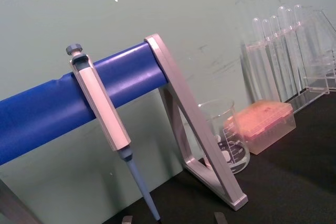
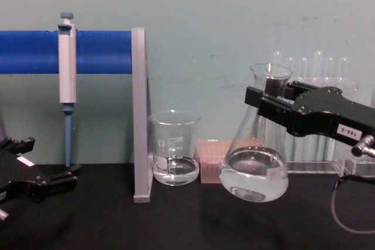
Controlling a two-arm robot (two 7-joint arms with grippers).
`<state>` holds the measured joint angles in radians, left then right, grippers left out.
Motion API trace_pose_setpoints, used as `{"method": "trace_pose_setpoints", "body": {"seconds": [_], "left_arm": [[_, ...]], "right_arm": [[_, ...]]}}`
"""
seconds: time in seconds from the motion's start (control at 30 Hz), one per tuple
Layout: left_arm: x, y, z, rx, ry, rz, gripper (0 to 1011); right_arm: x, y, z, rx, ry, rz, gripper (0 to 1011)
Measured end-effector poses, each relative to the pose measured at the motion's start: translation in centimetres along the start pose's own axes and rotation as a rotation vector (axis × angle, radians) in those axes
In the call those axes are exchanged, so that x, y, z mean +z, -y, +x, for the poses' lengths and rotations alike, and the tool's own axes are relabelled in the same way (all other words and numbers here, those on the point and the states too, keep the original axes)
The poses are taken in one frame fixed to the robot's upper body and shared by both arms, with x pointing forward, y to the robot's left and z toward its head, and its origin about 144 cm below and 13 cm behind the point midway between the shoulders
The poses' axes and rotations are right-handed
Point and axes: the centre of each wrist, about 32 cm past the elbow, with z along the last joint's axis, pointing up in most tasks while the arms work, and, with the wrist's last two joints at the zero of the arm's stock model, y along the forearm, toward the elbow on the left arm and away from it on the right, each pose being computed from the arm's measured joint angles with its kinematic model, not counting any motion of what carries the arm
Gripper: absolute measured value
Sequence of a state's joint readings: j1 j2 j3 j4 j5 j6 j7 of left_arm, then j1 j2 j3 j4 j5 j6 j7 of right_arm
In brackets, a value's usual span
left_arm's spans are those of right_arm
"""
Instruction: Grasp the erlenmeyer flask with one hand, shake it three times, then place it back.
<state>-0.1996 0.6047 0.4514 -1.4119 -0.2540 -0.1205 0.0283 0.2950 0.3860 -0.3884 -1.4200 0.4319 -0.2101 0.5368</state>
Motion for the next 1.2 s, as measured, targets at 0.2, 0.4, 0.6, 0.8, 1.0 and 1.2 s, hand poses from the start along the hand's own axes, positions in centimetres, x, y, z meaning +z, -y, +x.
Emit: {"method": "trace_pose_setpoints", "body": {"seconds": [0.2,0.4,0.6,0.8,1.0,1.2], "left_arm": [[0.0,0.0,0.0,0.000,0.000,0.000,1001],[0.0,0.0,0.0,0.000,0.000,0.000,1001],[0.0,0.0,0.0,0.000,0.000,0.000,1001],[0.0,0.0,0.0,0.000,0.000,0.000,1001],[0.0,0.0,0.0,0.000,0.000,0.000,1001],[0.0,0.0,0.0,0.000,0.000,0.000,1001]], "right_arm": [[-0.1,0.0,-0.1,-0.001,-0.005,-0.001,457],[-0.5,-0.7,-0.3,0.033,-0.018,-0.004,457],[-0.8,-2.1,-0.8,0.097,-0.036,0.003,457],[-1.1,-3.9,-1.7,0.176,-0.059,0.014,457],[-1.4,-5.6,-2.7,0.255,-0.080,0.024,457],[-1.5,-6.6,-3.3,0.296,-0.089,0.028,457]]}}
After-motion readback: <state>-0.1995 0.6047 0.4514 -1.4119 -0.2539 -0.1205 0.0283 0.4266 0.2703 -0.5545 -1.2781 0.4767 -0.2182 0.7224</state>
